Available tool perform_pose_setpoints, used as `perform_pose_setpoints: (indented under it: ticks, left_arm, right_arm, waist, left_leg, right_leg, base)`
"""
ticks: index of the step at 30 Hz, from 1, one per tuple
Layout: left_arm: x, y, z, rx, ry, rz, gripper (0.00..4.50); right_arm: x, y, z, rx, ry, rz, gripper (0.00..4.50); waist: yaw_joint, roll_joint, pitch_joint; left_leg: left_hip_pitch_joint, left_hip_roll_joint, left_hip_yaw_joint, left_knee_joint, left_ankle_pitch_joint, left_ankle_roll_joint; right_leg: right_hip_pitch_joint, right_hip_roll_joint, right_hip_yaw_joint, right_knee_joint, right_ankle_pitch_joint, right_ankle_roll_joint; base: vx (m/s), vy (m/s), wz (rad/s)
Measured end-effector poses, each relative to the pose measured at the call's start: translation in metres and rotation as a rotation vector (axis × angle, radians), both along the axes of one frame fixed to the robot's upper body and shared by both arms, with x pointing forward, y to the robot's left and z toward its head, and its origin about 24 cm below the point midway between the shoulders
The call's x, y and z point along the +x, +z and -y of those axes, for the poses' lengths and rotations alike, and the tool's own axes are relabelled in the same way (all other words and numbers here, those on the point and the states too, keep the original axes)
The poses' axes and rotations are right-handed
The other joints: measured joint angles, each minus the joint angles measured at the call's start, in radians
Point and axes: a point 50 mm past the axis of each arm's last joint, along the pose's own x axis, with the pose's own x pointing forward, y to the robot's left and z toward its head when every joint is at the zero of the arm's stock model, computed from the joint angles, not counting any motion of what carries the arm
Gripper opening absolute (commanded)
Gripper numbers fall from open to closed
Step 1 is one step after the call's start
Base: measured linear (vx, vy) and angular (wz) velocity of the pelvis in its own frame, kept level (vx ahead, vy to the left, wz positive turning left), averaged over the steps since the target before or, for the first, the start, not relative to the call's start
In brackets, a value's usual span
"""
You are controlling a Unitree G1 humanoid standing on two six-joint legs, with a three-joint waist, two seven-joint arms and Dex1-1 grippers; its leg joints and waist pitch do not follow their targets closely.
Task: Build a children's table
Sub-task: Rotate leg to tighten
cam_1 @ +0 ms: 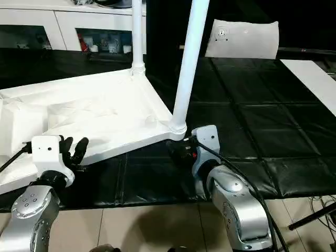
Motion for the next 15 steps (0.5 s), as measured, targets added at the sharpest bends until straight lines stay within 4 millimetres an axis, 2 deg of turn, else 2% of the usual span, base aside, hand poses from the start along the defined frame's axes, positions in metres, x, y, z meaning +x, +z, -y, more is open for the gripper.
perform_pose_setpoints:
  ticks: [15]
  left_arm:
    - [0.0000,0.0000,0.0000,0.000,0.000,0.000,1.85]
  right_arm:
    - [0.0000,0.0000,0.0000,0.000,0.000,0.000,4.19]
  waist:
    - [0.000,0.000,0.000]
  left_leg:
    - [0.000,0.000,0.000,0.000,0.000,0.000]
  right_leg:
    - [0.000,0.000,0.000,0.000,0.000,0.000]
  base:
    - [0.000,0.000,0.00]
